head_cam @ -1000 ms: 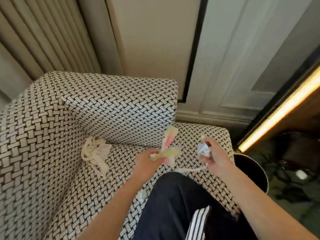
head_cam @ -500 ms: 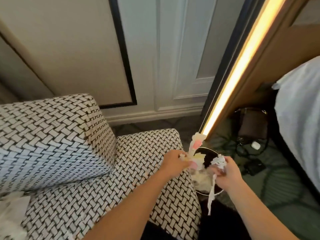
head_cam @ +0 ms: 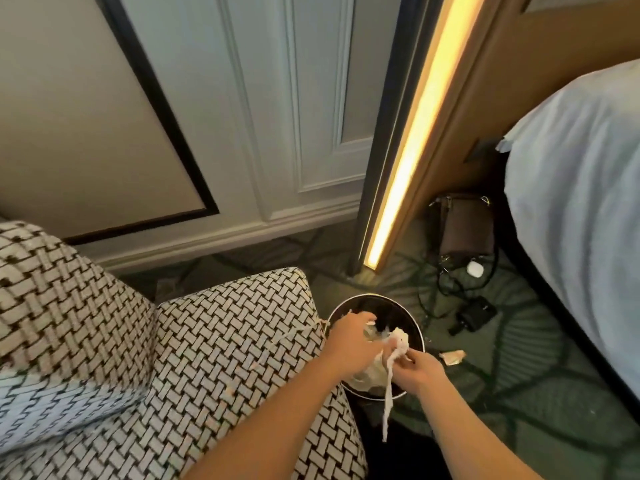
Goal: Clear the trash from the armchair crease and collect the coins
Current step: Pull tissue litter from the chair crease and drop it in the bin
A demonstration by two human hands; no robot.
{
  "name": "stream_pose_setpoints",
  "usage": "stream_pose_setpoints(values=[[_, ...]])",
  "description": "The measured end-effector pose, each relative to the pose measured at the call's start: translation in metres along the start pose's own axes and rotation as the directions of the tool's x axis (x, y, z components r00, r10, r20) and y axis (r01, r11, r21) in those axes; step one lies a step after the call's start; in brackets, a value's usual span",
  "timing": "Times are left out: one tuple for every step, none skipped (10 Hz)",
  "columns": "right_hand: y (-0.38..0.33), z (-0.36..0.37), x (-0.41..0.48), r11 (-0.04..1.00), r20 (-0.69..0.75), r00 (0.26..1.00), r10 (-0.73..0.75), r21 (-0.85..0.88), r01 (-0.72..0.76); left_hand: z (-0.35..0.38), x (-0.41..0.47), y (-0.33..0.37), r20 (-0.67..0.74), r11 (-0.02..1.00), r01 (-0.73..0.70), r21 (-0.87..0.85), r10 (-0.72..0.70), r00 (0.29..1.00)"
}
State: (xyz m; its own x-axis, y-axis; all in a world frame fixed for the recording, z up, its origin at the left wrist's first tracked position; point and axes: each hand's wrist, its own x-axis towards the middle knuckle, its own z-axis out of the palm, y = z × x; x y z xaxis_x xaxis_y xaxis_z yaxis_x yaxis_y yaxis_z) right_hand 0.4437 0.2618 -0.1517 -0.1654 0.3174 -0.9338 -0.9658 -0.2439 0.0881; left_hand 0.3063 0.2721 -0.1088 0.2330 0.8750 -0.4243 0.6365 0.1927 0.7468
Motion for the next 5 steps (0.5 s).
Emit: stream_pose_setpoints(values=[[0.006, 0.003, 0.002, 0.995, -0.087, 0.992, -0.094, 0.000, 0.095, -0.004, -0.002, -0.004, -0.001, 0.996, 0.002, -0.092, -0.002, 1.000], [0.012, 0.002, -0.005, 0.934, -0.066, 0.945, -0.321, -0.190, 0.304, -0.012, -0.008, -0.007, 0.015, 0.989, 0.009, -0.148, -0.007, 1.000], [0.018, 0.010, -0.016, 0.885, -0.052, 0.928, -0.369, -0.325, 0.334, -0.021, -0.017, -0.006, 0.025, 0.987, 0.006, -0.160, -0.002, 1.000], [0.025, 0.011, -0.030, 0.808, 0.025, 0.935, -0.353, -0.496, 0.318, -0.029, -0.025, -0.005, 0.026, 0.987, -0.007, -0.161, 0.011, 1.000], [0.030, 0.017, -0.048, 0.846, 0.028, 0.926, -0.377, -0.397, 0.356, -0.035, -0.035, -0.003, 0.000, 0.989, -0.037, -0.140, 0.037, 0.999]])
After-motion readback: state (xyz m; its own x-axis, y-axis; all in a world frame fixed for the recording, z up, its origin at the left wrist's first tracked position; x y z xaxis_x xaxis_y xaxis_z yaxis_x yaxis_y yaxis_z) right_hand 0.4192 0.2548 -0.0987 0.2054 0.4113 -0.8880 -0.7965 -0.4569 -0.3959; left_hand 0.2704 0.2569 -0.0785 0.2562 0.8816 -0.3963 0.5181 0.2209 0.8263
